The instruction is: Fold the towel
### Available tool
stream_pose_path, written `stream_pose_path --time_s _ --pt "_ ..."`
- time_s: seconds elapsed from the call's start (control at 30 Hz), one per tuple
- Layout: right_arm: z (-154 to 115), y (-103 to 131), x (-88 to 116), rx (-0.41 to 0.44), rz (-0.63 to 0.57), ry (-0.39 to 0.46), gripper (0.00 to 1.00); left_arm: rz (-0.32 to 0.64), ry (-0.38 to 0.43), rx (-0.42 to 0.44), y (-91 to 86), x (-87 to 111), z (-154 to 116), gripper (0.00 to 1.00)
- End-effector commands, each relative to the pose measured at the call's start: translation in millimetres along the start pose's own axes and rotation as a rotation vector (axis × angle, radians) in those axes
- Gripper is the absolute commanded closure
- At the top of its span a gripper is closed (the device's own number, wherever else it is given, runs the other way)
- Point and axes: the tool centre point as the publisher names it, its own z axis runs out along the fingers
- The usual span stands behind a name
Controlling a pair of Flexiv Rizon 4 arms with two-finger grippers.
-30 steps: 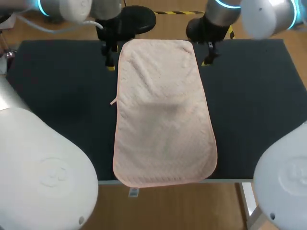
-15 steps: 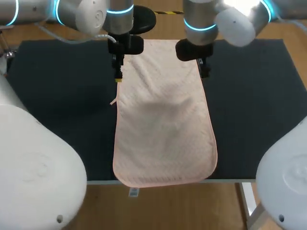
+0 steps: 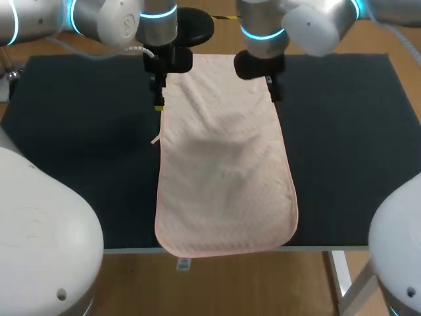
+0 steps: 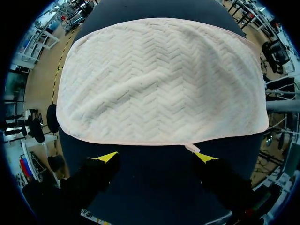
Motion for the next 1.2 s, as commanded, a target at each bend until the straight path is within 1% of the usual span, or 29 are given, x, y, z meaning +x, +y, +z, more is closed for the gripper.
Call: stream_pose_path --time_s 0.03,0.07,0.1,0.13,0.17,0.2,0.27,0.3,0.37,0.4,0.47,0.5,0.57,0.7,0.73,0.8,1.0,1.1,1.2 --pt "6 -11 3 -0.136 0.075 0.038 0.0 -0.018 -0.022 0.061 3.4 1.8 -3 0.0" --pt "10 -9 5 -0.158 0.087 0.058 0.0 -0.022 -0.029 0.072 1.2 1.7 -2 0.0" --pt "13 -7 6 -0.161 0.094 0.069 0.0 -0.03 -0.023 0.081 -1.4 1.4 0 0.0" --pt "16 -5 8 -0.138 0.098 0.082 0.0 -0.027 -0.026 0.098 -4.1 1.3 1 0.0" --pt "19 -3 10 -0.152 0.106 0.097 0.0 -0.026 -0.02 0.103 -7.7 1.2 3 0.0" --pt "22 -2 12 -0.172 0.11 0.112 0.0 -0.022 -0.01 0.088 -11.4 0.9 6 0.0" --pt "28 0 15 -0.163 0.108 0.138 0.0 -0.015 -0.003 0.094 -18.0 2.0 10 0.0" --pt "30 1 16 -0.175 0.107 0.152 0.0 -0.007 0.006 0.085 -21.0 3.0 12 0.0" --pt "36 3 19 -0.154 0.101 0.164 0.0 0.011 0.021 0.084 -27.2 5.6 17 0.0" --pt "40 3 20 -0.162 0.102 0.178 0.0 0.017 0.033 0.066 -30.5 6.9 21 0.0" --pt "45 4 23 -0.155 0.099 0.194 0.0 0.026 0.046 0.075 -33.9 9.7 28 0.0" --pt "48 4 24 -0.162 0.102 0.207 0.0 0.023 0.052 0.064 -35.9 11.6 31 0.0" --pt "52 4 26 -0.169 0.105 0.213 0.0 0.017 0.063 0.07 -37.1 14.2 36 0.0" --pt "60 5 30 -0.21 0.121 0.219 0.0 0.001 0.064 0.058 -37.7 19.6 45 0.0" --pt "62 6 30 -0.217 0.123 0.223 0.0 -0.006 0.061 0.042 -37.5 20.7 48 0.0" --pt "65 7 32 -0.22 0.122 0.227 0.0 -0.012 0.063 0.052 -36.4 22.9 52 0.0" --pt "77 13 38 -0.214 0.104 0.261 0.0 -0.024 0.081 0.039 -35.3 27.5 66 0.0" --pt "83 19 42 -0.216 0.082 0.271 0.0 -0.024 0.065 0.073 -32.0 30.5 70 0.0" --pt "91 23 44 -0.222 0.066 0.28 0.0 -0.017 0.054 0.069 -30.3 32.2 74 0.0"
